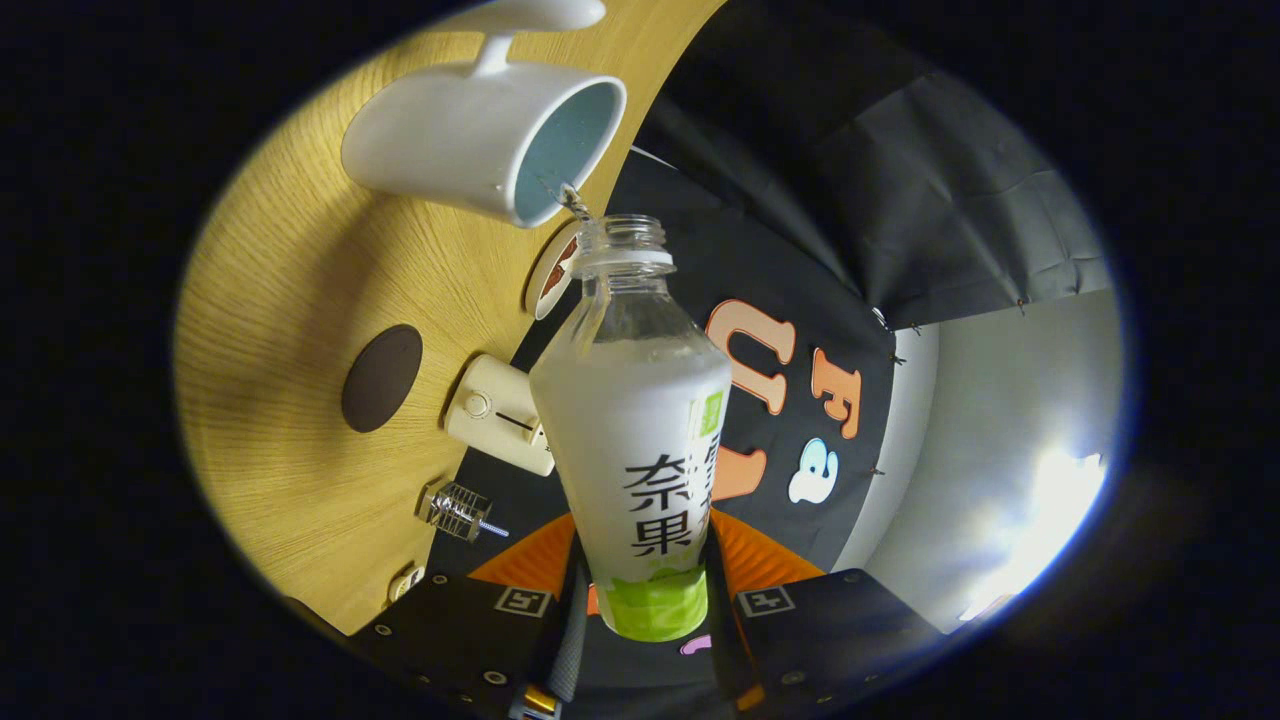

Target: Take the bottle from table, then pour the juice into the cup, finally place the bottle on the coaster

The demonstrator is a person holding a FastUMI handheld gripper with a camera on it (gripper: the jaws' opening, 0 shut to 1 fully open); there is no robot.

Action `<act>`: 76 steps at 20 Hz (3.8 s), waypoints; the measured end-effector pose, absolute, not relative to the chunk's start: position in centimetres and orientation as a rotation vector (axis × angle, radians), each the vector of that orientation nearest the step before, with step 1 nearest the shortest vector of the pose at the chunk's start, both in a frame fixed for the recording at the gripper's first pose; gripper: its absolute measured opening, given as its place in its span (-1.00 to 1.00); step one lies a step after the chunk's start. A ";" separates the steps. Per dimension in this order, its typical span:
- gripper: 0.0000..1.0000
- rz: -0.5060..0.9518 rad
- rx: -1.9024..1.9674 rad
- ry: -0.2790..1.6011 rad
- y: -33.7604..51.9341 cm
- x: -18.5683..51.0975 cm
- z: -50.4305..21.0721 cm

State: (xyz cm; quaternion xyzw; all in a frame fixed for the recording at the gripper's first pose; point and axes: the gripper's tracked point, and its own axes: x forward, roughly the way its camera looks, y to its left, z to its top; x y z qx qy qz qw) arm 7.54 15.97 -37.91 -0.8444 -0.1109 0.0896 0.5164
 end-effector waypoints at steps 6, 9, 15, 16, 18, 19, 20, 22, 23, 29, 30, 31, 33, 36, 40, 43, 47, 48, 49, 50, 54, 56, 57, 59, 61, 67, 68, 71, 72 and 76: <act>0.05 0.228 -2.078 -0.336 16.2 7.2 -38.0; 0.05 0.233 -2.086 -0.358 16.1 7.2 -37.9; 0.05 0.251 -2.131 -0.424 16.1 7.1 -37.8; 0.05 0.255 -2.135 -0.431 16.1 7.1 -38.0; 0.05 0.263 -2.149 -0.449 16.1 6.9 -37.9; 0.05 0.266 -2.152 -0.453 16.2 6.8 -37.9; 0.05 0.269 -2.148 -0.451 16.1 6.8 -37.9; 0.05 0.273 -2.136 -0.444 16.1 7.0 -37.9; 0.05 0.277 -2.126 -0.436 16.1 7.0 -38.0; 0.06 0.322 -1.963 -0.252 15.2 6.0 -40.5; 0.06 0.332 -1.921 -0.211 14.8 6.3 -41.4; 0.06 0.346 -1.865 -0.171 14.6 6.1 -42.3; 0.06 0.378 -1.733 -0.067 14.3 5.8 -44.6; 0.06 0.394 -1.498 0.084 14.1 5.1 -47.4; 0.07 0.364 -1.155 0.214 13.8 4.7 -49.1; 0.07 0.329 -0.913 0.283 13.7 5.0 -50.1; 0.07 0.300 -0.627 0.383 13.9 4.6 -50.8; 0.07 0.289 -0.572 0.395 13.9 4.5 -51.0; 0.07 0.280 -0.510 0.407 14.0 4.4 -51.1; 0.07 0.269 -0.442 0.421 14.1 4.4 -51.2; 0.07 0.209 -0.236 0.468 14.2 3.8 -51.3; 0.07 0.201 -0.150 0.481 14.5 3.6 -51.0; 0.07 0.197 -0.096 0.482 14.7 3.6 -50.7; 0.07 0.195 0.001 0.491 15.0 3.7 -50.2; 0.07 0.189 0.060 0.495 15.1 3.9 -50.1; 0.07 0.192 0.069 0.497 15.9 4.9 -51.8; 0.07 0.189 0.056 0.495 15.9 5.1 -52.2; 0.07 0.169 0.016 0.492 15.5 5.6 -53.3; 0.07 0.158 0.003 0.490 15.1 5.8 -53.7; 0.07 0.166 0.012 0.508 15.3 5.9 -54.8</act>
